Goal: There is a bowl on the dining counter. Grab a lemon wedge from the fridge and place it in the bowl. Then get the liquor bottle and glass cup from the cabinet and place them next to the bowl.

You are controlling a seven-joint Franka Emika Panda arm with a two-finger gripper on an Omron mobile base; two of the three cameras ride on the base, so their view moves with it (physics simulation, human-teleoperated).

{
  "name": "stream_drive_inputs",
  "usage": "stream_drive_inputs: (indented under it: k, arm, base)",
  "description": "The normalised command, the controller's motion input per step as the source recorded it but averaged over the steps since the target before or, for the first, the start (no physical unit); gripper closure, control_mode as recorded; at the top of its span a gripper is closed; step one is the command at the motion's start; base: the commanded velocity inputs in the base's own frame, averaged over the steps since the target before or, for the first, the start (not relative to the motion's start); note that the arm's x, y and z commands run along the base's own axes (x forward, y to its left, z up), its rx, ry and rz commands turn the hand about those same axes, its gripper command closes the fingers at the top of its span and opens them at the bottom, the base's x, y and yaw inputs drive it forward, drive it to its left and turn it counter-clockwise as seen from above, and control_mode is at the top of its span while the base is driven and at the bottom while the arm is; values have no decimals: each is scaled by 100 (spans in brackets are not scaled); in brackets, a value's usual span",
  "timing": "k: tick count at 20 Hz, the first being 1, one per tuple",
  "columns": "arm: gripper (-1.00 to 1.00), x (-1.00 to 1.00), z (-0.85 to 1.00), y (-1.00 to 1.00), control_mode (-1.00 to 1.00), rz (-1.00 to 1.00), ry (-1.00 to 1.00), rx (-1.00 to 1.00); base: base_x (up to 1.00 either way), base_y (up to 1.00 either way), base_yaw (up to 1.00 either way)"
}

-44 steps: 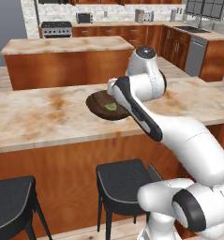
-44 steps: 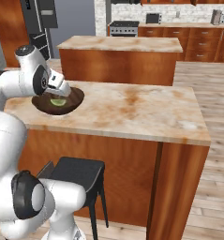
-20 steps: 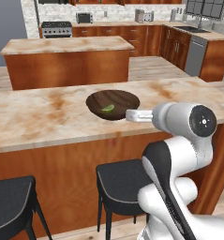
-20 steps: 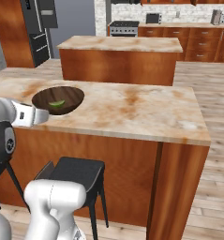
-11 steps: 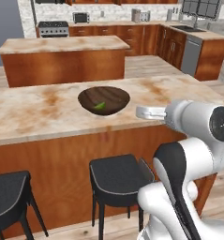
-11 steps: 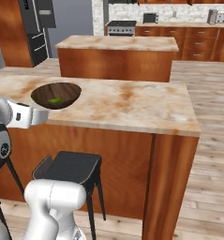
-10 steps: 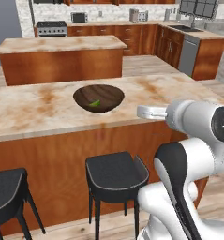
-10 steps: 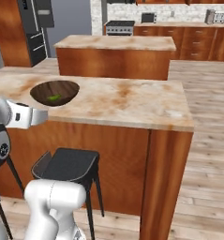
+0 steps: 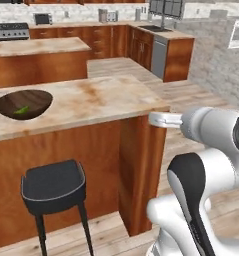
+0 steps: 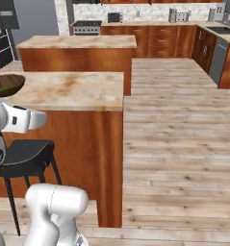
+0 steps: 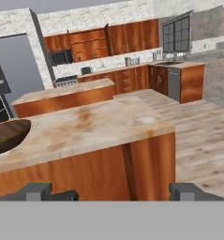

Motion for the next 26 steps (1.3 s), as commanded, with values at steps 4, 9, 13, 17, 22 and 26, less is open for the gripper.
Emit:
stream_drive_inputs:
  k: [4, 9, 13, 17, 22, 26]
  arm:
    - [-100, 0, 0, 0, 100, 0, 0, 0]
    - [-100, 0, 0, 0, 100, 0, 0, 0]
    - [-100, 0, 0, 0, 100, 0, 0, 0]
    - [-100, 0, 0, 0, 100, 0, 0, 0]
    - [-100, 0, 0, 0, 100, 0, 0, 0]
    - [-100, 0, 0, 0, 100, 0, 0, 0]
  base:
    - [17, -100, -14]
    - [42, -100, -2]
    - [78, -97, 0]
    - [100, -75, 2]
    - [100, -74, 17]
    - [100, -78, 18]
